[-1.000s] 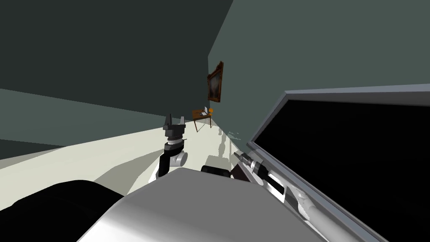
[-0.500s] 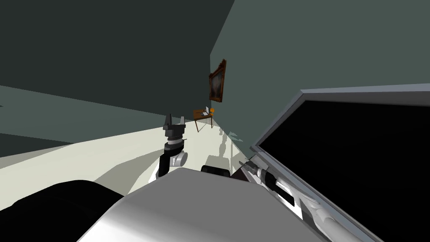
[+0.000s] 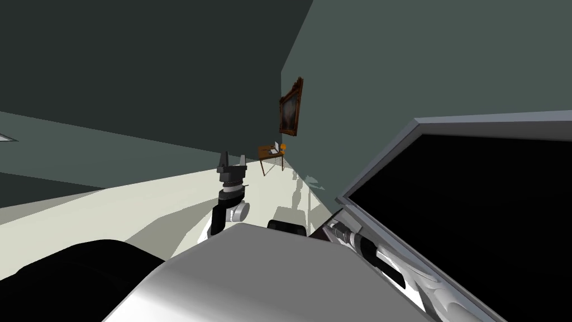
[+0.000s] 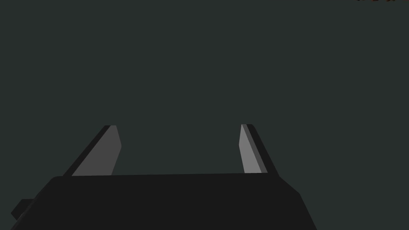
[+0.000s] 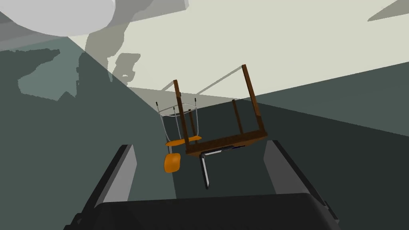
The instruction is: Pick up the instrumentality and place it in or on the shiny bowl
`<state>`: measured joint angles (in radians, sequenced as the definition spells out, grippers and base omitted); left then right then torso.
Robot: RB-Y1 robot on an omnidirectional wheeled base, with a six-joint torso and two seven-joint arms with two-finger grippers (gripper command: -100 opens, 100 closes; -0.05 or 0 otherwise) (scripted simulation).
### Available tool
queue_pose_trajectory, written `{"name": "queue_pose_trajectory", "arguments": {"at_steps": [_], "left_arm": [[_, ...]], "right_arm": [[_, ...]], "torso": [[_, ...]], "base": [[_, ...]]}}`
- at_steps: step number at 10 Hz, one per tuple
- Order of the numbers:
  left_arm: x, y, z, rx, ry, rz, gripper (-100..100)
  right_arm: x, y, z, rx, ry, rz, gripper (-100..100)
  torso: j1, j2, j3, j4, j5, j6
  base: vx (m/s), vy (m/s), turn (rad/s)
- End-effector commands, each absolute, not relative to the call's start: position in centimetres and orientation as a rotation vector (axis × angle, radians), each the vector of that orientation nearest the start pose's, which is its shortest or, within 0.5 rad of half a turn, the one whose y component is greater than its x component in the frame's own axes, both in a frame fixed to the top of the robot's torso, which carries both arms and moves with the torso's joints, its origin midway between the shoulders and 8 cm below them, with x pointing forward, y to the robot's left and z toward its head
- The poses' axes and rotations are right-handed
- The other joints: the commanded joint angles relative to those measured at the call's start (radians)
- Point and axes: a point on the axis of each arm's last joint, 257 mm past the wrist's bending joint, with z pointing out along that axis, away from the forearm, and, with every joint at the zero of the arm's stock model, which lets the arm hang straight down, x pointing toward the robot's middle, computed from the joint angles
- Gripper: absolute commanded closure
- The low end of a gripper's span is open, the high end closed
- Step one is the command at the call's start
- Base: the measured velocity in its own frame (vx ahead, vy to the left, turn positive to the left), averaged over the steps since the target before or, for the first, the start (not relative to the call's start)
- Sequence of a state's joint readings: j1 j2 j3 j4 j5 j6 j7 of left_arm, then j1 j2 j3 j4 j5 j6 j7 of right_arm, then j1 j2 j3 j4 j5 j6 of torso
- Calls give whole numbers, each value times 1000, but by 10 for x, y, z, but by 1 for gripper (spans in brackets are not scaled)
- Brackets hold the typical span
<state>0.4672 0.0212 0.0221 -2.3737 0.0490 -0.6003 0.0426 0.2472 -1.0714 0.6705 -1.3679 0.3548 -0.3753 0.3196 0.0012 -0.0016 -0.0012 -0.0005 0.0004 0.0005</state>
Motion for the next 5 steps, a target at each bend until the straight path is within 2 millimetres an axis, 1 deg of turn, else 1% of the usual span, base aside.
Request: {"name": "queue_pose_trajectory", "arguments": {"at_steps": [1, 3, 4, 5], "left_arm": [[302, 277, 92, -498, 434, -1412, 0], [302, 277, 92, -498, 434, -1412, 0], [302, 277, 92, -498, 434, -1412, 0], [302, 277, 92, -498, 434, -1411, 0]], "right_arm": [[239, -386, -478, -483, 2416, 353, -100], [197, -427, -502, -546, 2529, 239, -100], [197, -427, -502, -546, 2529, 239, -100], [176, -445, -511, -576, 2579, 190, -100]], "torso": [[0, 0, 0, 0, 0, 0], [0, -3, -1, 0, 0, 0], [0, -4, -2, -1, 0, 0], [0, -2, -1, -1, 0, 0]], "base": [[45, 17, 69], [105, 15, 87], [70, 9, 20], [49, 6, 42]]}}
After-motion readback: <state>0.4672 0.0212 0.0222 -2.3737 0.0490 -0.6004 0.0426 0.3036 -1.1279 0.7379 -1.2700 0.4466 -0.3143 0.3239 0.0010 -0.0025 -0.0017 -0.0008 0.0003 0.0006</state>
